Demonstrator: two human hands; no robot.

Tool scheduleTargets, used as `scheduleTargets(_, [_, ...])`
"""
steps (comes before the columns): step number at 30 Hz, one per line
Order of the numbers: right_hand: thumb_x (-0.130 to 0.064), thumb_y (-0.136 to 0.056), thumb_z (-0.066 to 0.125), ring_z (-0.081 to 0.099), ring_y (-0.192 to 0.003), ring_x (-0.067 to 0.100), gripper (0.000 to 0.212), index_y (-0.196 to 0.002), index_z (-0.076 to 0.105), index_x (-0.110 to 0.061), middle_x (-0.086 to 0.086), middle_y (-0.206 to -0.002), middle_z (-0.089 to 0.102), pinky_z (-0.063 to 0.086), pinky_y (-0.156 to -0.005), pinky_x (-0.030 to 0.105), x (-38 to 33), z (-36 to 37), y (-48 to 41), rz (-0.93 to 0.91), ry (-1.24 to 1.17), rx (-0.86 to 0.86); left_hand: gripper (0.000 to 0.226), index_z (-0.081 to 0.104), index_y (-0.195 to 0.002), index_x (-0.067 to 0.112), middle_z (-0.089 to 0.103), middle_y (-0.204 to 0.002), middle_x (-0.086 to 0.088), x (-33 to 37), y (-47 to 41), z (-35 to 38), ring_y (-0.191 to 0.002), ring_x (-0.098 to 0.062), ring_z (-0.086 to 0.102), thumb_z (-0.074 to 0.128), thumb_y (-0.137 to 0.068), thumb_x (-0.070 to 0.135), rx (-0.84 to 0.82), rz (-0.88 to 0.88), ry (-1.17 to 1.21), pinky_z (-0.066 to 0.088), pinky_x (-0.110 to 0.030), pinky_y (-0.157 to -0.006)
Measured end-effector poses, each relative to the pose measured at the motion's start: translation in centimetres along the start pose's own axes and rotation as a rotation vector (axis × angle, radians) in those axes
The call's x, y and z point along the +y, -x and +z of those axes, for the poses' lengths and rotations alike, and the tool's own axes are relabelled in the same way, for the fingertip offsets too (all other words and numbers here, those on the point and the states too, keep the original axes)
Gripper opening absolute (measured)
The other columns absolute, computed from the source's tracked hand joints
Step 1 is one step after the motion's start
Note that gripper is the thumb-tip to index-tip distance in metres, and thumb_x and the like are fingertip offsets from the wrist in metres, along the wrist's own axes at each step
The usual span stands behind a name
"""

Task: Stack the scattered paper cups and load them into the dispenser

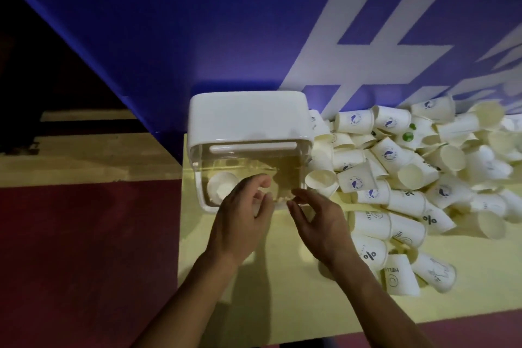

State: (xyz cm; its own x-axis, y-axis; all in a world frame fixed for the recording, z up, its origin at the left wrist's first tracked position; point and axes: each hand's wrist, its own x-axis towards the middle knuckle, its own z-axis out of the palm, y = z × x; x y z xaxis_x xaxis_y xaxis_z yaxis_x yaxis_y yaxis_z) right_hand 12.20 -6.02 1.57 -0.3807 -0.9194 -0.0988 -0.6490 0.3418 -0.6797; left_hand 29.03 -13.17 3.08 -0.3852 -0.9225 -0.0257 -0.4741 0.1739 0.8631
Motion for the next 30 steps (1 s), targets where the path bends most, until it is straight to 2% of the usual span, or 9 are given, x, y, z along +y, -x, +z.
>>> scheduleTargets(3, [-0.028,-0.094,0.072,0.070,-0.081,0.008,0.017,-0.110,0.077,-0.025,-0.012,-0.094,0.076,0.059,-0.071,0.035,2.9,-3.6,1.2,0.037,0.002,0.066,0.036,0.059,-0.131,0.026,0.063,-0.123,0.013,3.2,-1.6,3.9,-0.105,-0.006,0.063,0.057,-0.096,0.036,-0.102,0.131,-0.126,0.057,-0.031,-0.081])
scheduleTargets(7, [-0.022,-0.095,0.072,0.065,-0.080,-0.004,0.009,-0.102,0.078,-0.024,-0.016,-0.089,0.075,0.050,-0.063,0.019,6.8,-8.5,2.8,0.029,-0.003,0.133,0.052,0.058,-0.135,0.018,0.058,-0.136,0.002,6.5,-4.5,10.3,-0.122,-0.020,0.056,0.071,-0.087,0.034,-0.199,0.194,-0.366,0.051,-0.035,-0.092])
scheduleTargets(11, [-0.018,-0.095,0.071,0.065,-0.079,-0.003,0.007,-0.098,0.077,-0.022,-0.015,-0.087,0.074,0.055,-0.065,0.026,11.2,-12.2,3.8,0.055,-0.037,0.166,0.073,0.039,-0.149,0.019,0.041,-0.152,-0.002,7.9,-7.5,16.8,-0.134,-0.023,0.042,0.070,-0.088,0.043,-0.373,0.260,-0.599,0.041,-0.036,-0.107])
scheduleTargets(15, [-0.018,-0.095,0.071,0.065,-0.082,-0.003,0.008,-0.100,0.077,-0.022,-0.016,-0.089,0.074,0.054,-0.068,0.024,15.3,-15.5,4.0,0.082,-0.060,0.163,0.094,0.024,-0.156,0.018,0.036,-0.156,-0.006,8.4,-10.0,22.3,-0.140,-0.027,0.039,0.075,-0.084,0.051,-0.456,0.182,-0.708,0.039,-0.041,-0.111])
scheduleTargets(19, [-0.023,-0.097,0.069,0.066,-0.087,-0.002,0.013,-0.107,0.077,-0.020,-0.016,-0.094,0.074,0.056,-0.073,0.029,19.1,-18.0,3.4,0.165,-0.099,0.135,0.092,0.027,-0.156,0.018,0.043,-0.152,-0.006,8.2,-11.4,25.8,-0.137,-0.027,0.044,0.073,-0.085,0.054,-0.472,0.059,-0.766,0.041,-0.041,-0.108])
scheduleTargets(23, [-0.029,-0.097,0.068,0.066,-0.086,0.001,0.019,-0.113,0.075,-0.021,-0.013,-0.096,0.073,0.058,-0.075,0.034,22.3,-19.8,1.7,0.200,-0.058,0.097,0.080,0.035,-0.152,0.015,0.049,-0.148,-0.007,8.1,-11.6,26.5,-0.135,-0.027,0.048,0.070,-0.089,0.051,-0.419,0.000,-0.718,0.043,-0.041,-0.104])
scheduleTargets(26, [-0.034,-0.096,0.069,0.065,-0.091,0.008,0.028,-0.121,0.071,-0.020,-0.007,-0.103,0.072,0.055,-0.077,0.031,23.4,-20.7,-0.9,0.218,0.020,0.059,0.082,0.040,-0.150,0.017,0.049,-0.149,-0.006,8.8,-11.1,26.4,-0.134,-0.027,0.049,0.073,-0.086,0.055,-0.284,-0.082,-0.510,0.044,-0.043,-0.105])
scheduleTargets(28, [-0.039,-0.093,0.072,0.064,-0.099,0.015,0.040,-0.126,0.066,-0.018,-0.001,-0.111,0.069,0.052,-0.081,0.032,23.8,-20.9,-3.2,0.195,0.054,0.051,0.079,0.043,-0.148,0.021,0.050,-0.148,-0.002,9.8,-10.4,26.3,-0.133,-0.023,0.049,0.075,-0.084,0.056,-0.184,-0.110,-0.316,0.045,-0.039,-0.103])
scheduleTargets(30, [-0.049,-0.090,0.072,0.058,-0.115,0.023,0.055,-0.133,0.060,-0.016,0.005,-0.125,0.064,0.049,-0.090,0.036,23.9,-20.6,-5.8,0.180,0.115,0.019,0.073,0.043,-0.146,0.025,0.050,-0.147,0.003,10.9,-9.5,26.1,-0.132,-0.019,0.049,0.072,-0.087,0.055,-0.101,-0.103,-0.220,0.044,-0.033,-0.100])
